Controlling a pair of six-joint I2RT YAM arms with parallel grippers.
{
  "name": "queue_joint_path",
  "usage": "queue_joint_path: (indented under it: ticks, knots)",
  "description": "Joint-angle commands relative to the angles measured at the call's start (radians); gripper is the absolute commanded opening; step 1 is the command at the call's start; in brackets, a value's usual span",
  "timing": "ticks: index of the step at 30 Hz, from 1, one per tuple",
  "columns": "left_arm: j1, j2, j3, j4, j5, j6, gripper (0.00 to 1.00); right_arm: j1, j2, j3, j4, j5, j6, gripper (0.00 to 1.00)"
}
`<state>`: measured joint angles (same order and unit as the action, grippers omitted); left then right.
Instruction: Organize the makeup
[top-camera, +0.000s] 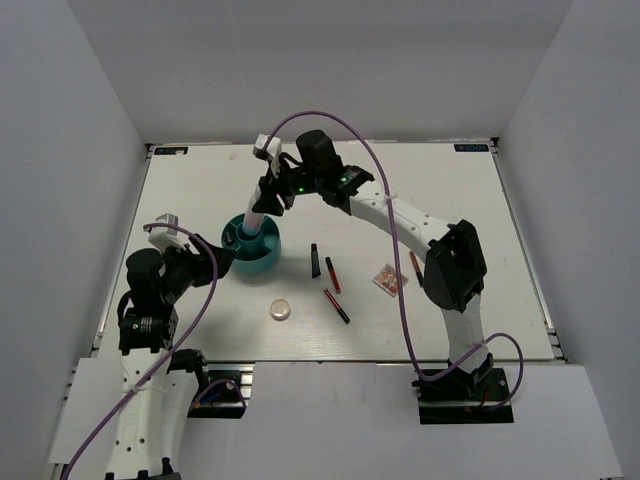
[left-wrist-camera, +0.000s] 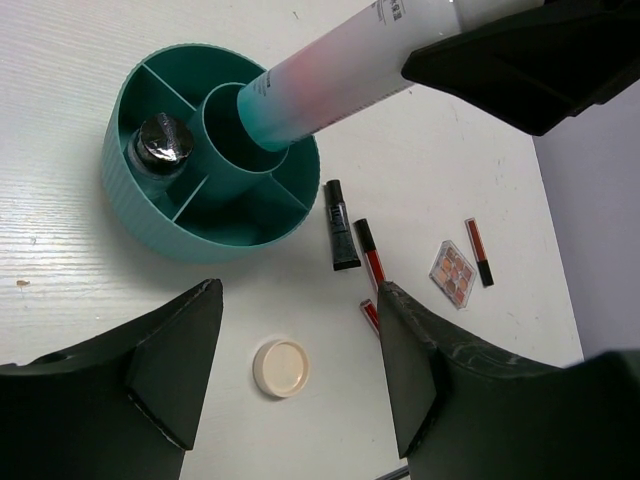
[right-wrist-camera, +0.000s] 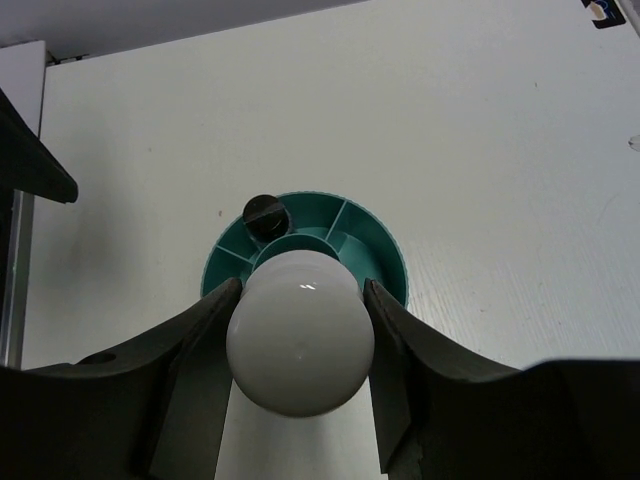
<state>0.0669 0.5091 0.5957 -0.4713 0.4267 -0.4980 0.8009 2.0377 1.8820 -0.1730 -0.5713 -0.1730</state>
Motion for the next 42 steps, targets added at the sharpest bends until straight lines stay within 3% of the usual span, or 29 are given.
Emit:
queue_joint_path:
  ticks: [1,12,16,18,25,30,33,36,39,42]
  knots:
    - [-0.004,0.003,0.032,0.0,0.003,0.009,0.73,0.011,0.012,0.005,0.069,0.025,-0.04,0.0]
    - [-0.004,0.009,0.052,0.005,0.024,0.006,0.74,0.035,0.045,0.029,0.049,0.033,-0.069,0.02]
    - [-0.004,0.017,0.056,0.007,0.035,0.004,0.75,0.049,0.049,0.029,0.04,0.042,-0.079,0.49]
    - [-0.004,0.025,0.059,0.008,0.044,0.004,0.77,0.052,0.047,0.032,0.038,0.045,-0.08,0.61]
    - [-0.004,0.071,0.036,0.068,0.158,-0.02,0.76,0.057,0.038,0.057,0.021,0.045,-0.069,0.71]
    - [-0.004,0.101,0.047,0.105,0.205,-0.033,0.75,0.05,0.023,0.077,0.006,0.057,-0.059,0.71]
    - [-0.004,0.149,0.068,0.112,0.236,-0.031,0.72,0.038,-0.016,0.066,-0.006,0.079,-0.062,0.66]
    - [-0.013,0.21,0.095,0.12,0.29,-0.022,0.7,0.008,-0.076,0.011,-0.003,0.106,-0.053,0.49]
    - [-0.027,0.252,0.121,0.135,0.314,-0.016,0.69,-0.037,-0.125,-0.047,-0.025,0.145,-0.028,0.4]
    - [-0.073,0.301,0.156,0.152,0.317,-0.019,0.69,-0.132,-0.16,-0.104,-0.057,0.169,0.001,0.38]
